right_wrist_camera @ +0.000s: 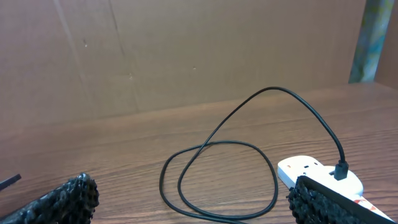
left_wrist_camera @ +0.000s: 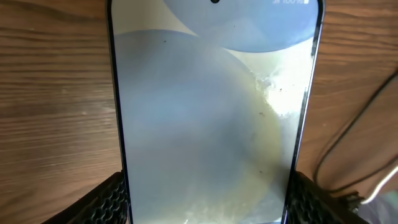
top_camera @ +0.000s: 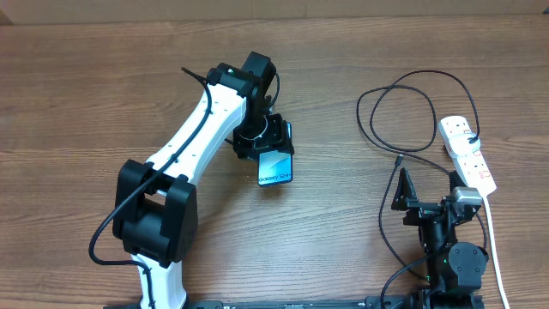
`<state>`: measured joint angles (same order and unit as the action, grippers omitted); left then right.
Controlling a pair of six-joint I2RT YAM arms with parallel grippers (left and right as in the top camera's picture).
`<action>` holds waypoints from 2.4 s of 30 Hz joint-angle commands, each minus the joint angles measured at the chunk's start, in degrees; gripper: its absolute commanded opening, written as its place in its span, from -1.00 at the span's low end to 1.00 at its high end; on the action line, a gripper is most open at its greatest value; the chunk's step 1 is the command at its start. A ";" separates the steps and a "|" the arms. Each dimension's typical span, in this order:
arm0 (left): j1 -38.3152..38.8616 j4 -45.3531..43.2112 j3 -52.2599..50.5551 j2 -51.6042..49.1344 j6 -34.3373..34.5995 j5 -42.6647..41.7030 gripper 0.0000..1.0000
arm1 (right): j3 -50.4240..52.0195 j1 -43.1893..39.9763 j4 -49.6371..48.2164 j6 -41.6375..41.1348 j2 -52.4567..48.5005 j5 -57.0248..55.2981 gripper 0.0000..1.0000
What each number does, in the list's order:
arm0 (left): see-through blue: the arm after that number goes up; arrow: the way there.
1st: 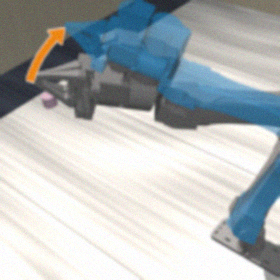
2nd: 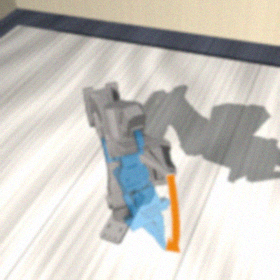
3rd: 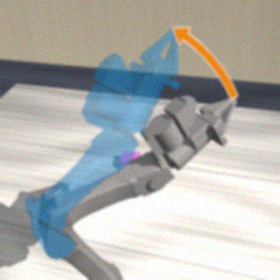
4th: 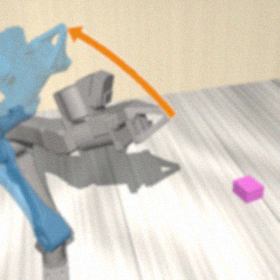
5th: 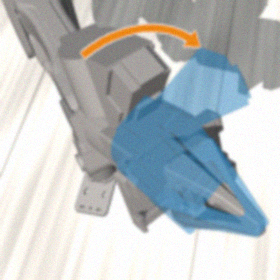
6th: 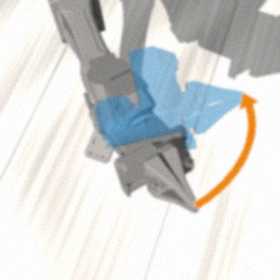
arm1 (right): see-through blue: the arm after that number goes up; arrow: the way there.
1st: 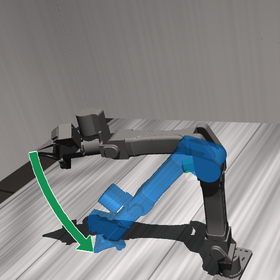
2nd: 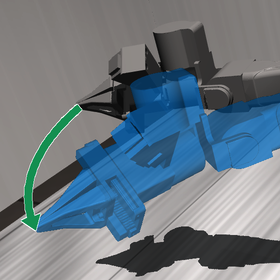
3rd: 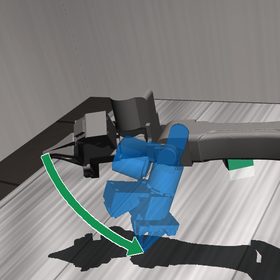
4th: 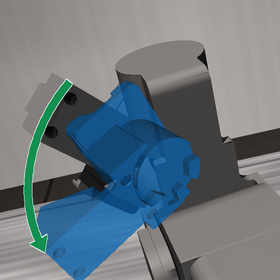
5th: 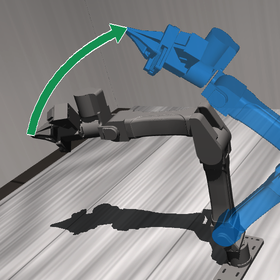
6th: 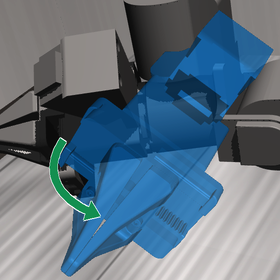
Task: Plug charger to phone and switch on socket
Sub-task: 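Lift the phone with the left gripper and tilt it upright, then move the right gripper toward the phone held by the left gripper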
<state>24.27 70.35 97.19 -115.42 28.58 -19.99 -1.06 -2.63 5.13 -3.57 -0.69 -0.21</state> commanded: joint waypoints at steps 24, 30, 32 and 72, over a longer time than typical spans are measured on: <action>-4.37 4.39 1.99 -0.31 -0.46 -14.60 -0.07 | 0.61 -0.33 -0.37 0.24 0.31 0.28 1.00; -8.24 8.96 1.99 -0.31 -1.22 -19.21 -0.09 | 0.61 -0.33 -0.37 0.24 0.31 0.28 1.00; -8.72 9.14 1.97 -0.31 -2.32 -20.15 -0.08 | 0.61 -0.33 -0.37 0.24 0.31 0.28 1.00; -8.98 8.59 1.97 -0.31 -5.09 -21.38 -0.06 | 0.61 -0.33 -2.29 -56.50 0.31 42.07 1.00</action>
<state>15.27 79.02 97.34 -115.42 24.86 -39.05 -1.06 -2.70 3.20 -44.12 -0.69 34.33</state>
